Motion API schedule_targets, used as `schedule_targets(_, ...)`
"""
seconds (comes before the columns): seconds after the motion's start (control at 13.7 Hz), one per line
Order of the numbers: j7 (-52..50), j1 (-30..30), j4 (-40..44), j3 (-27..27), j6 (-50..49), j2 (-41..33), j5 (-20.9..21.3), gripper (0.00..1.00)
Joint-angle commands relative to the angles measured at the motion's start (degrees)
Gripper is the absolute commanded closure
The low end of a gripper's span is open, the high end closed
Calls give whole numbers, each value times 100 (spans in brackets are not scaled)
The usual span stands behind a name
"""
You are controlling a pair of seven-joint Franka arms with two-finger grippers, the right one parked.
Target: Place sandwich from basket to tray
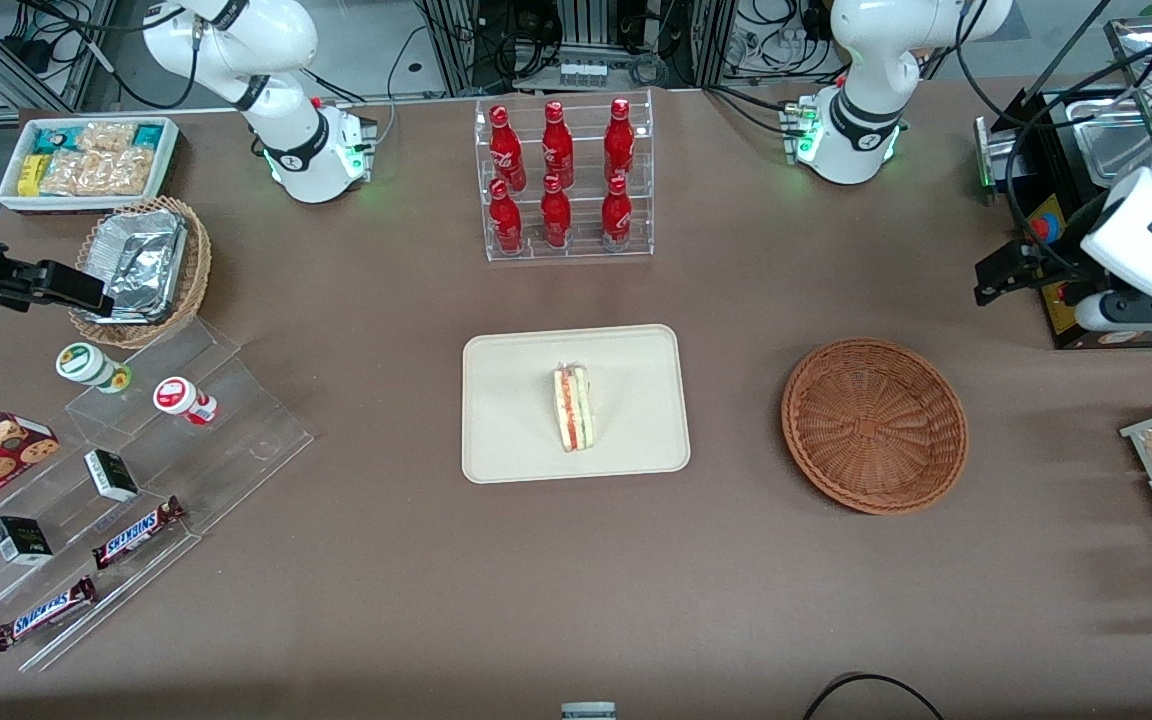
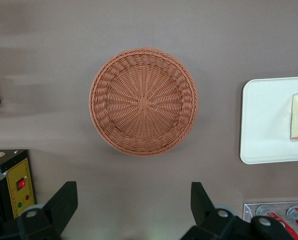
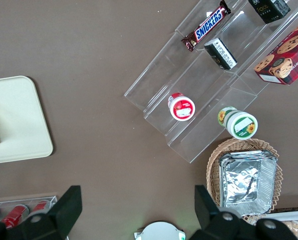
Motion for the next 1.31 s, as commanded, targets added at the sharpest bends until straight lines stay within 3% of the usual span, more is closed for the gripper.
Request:
schedule_targets(0.0, 54, -7, -59, -64, 143, -113, 7, 0)
schedule_targets(0.36, 71, -289, 469, -46, 204, 301, 60, 0)
schedule_targets(0.51, 54, -464, 460, -46, 205, 318, 593, 0)
schedule_targets(0.58, 45, -491, 460, -46, 196, 318, 631, 0)
schedule_targets(0.87, 185, -517, 417, 243, 12, 134, 271, 0)
schedule_targets(1.24, 230, -771, 416, 550, -173, 151, 271, 0)
